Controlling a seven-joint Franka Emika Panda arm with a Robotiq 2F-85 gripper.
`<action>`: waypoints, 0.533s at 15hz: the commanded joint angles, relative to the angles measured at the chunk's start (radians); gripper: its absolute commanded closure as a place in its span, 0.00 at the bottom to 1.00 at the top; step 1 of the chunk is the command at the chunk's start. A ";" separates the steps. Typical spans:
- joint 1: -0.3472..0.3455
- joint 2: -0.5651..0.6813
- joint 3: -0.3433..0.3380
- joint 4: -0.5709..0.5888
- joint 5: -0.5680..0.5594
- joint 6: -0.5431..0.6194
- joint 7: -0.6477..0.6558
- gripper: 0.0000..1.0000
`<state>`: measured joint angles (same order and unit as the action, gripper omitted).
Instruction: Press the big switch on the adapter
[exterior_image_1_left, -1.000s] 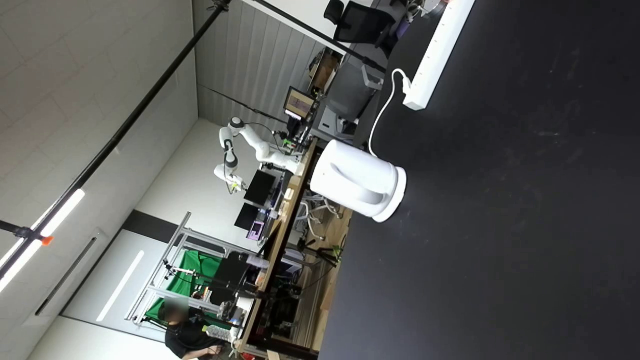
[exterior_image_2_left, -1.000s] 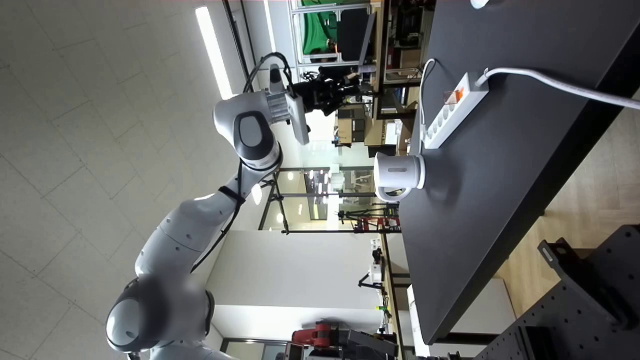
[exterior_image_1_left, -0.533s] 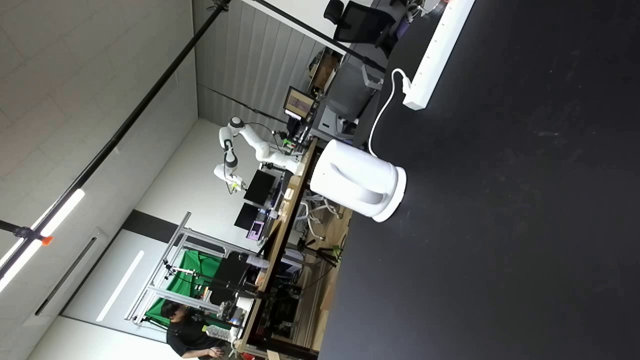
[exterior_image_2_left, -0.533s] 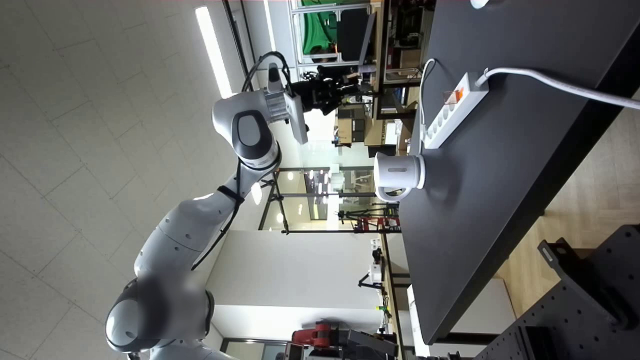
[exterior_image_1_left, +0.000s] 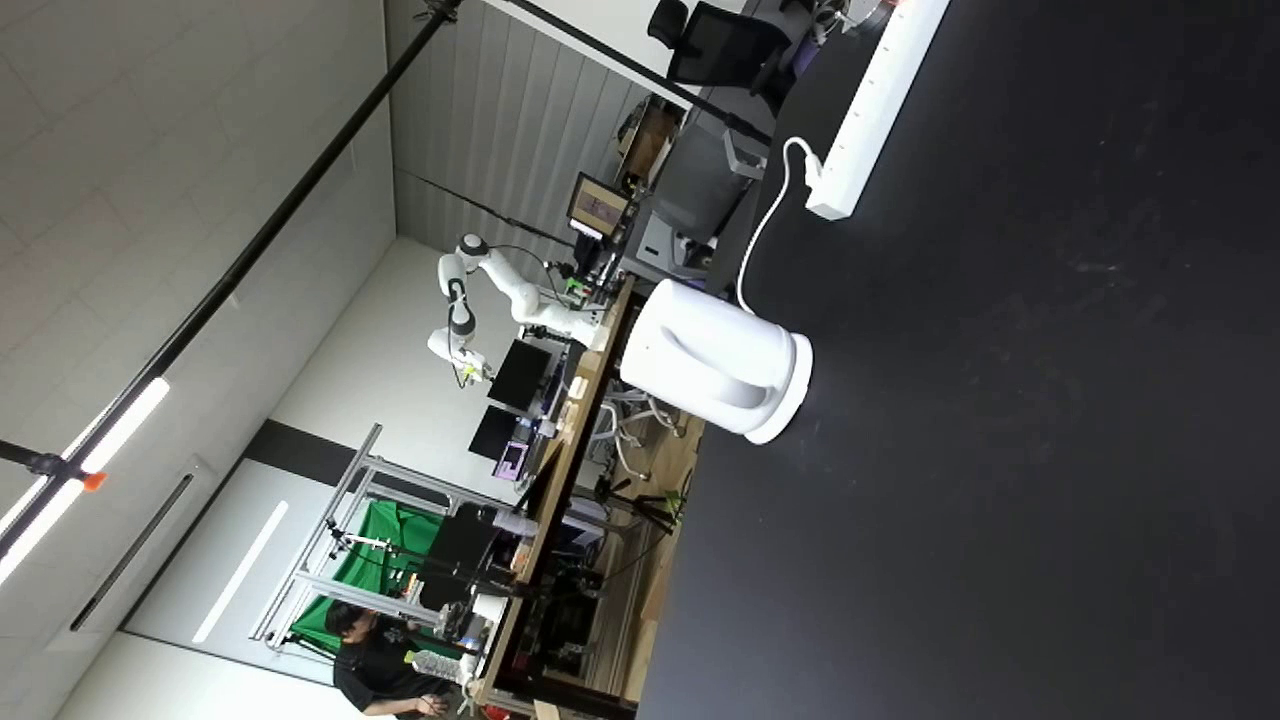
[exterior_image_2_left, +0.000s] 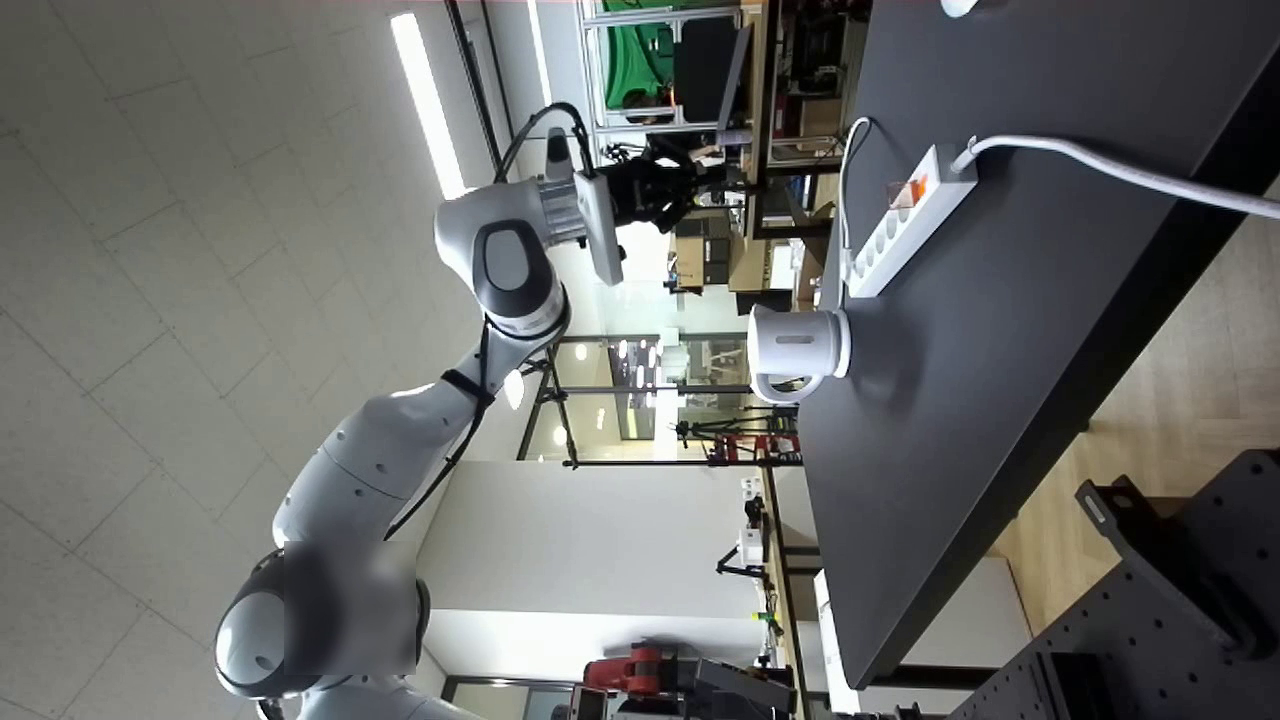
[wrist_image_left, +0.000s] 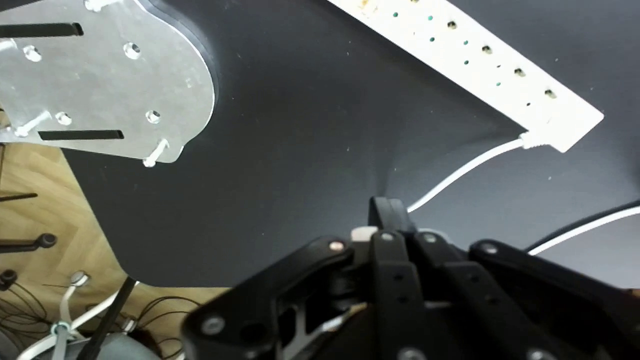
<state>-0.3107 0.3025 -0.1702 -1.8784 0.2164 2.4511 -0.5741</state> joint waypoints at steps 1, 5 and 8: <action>-0.051 0.044 0.044 0.044 -0.013 -0.077 -0.169 1.00; -0.082 0.098 0.057 0.110 -0.014 -0.273 -0.351 1.00; -0.088 0.147 0.040 0.196 -0.055 -0.458 -0.433 1.00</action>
<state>-0.3811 0.3894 -0.1275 -1.7995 0.2108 2.1505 -0.9489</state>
